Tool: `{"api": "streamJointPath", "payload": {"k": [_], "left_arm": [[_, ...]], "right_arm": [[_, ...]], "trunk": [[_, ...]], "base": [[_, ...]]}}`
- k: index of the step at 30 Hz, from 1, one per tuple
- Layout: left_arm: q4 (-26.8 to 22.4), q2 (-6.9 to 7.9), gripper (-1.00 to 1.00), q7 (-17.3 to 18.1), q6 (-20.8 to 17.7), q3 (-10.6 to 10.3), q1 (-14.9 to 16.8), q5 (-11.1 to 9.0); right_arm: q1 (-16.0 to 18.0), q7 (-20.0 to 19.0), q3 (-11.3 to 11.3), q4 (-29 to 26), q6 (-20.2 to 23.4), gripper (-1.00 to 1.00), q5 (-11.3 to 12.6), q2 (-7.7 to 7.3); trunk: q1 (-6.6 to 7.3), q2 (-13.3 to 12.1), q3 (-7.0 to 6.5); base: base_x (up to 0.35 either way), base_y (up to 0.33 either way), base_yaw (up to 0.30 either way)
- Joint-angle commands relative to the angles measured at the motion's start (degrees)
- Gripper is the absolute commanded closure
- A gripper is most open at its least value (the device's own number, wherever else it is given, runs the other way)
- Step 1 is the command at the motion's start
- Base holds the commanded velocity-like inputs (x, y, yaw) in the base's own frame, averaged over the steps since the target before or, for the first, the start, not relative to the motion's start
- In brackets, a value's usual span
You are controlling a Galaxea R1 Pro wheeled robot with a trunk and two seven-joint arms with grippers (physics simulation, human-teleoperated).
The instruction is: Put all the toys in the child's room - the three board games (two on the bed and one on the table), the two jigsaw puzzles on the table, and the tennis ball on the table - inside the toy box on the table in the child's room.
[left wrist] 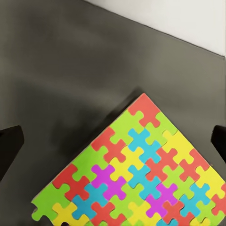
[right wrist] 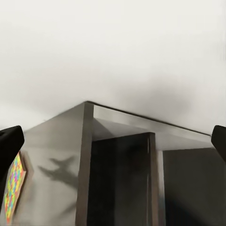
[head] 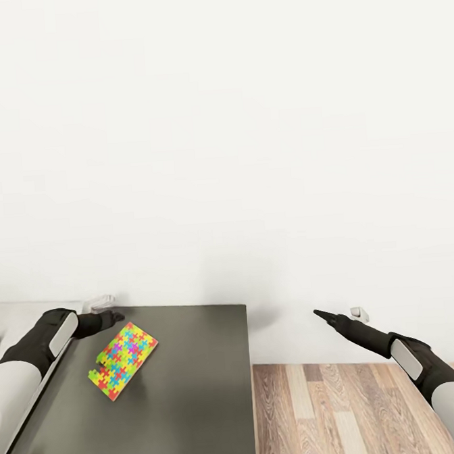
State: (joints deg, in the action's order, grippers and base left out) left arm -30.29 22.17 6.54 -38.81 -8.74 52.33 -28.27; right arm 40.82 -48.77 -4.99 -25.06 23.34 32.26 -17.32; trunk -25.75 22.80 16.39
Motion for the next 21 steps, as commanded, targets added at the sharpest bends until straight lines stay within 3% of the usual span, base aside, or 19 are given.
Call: {"api": "streamJointPath", "payload": {"k": [1, 21], "left_arm": [[0.0, 0.07, -1.0, 0.2, -0.1, -0.3, 0.1, 0.1], [0.0, -0.16, -1.0, 0.2, -0.1, -0.5, 0.1, 0.1]], "right_arm": [[0.0, -0.1, -0.1, 0.0, 0.5, -1.0, 0.3, 0.0], [0.0, -0.1, -0.1, 0.1, 0.5, -1.0, 0.4, 0.0]], "trunk": [[-0.03, 0.1, 0.2], [-0.03, 0.1, 2.09]], "base": [[0.0, 0.0, 0.0], [0.0, 0.0, 0.0]]}}
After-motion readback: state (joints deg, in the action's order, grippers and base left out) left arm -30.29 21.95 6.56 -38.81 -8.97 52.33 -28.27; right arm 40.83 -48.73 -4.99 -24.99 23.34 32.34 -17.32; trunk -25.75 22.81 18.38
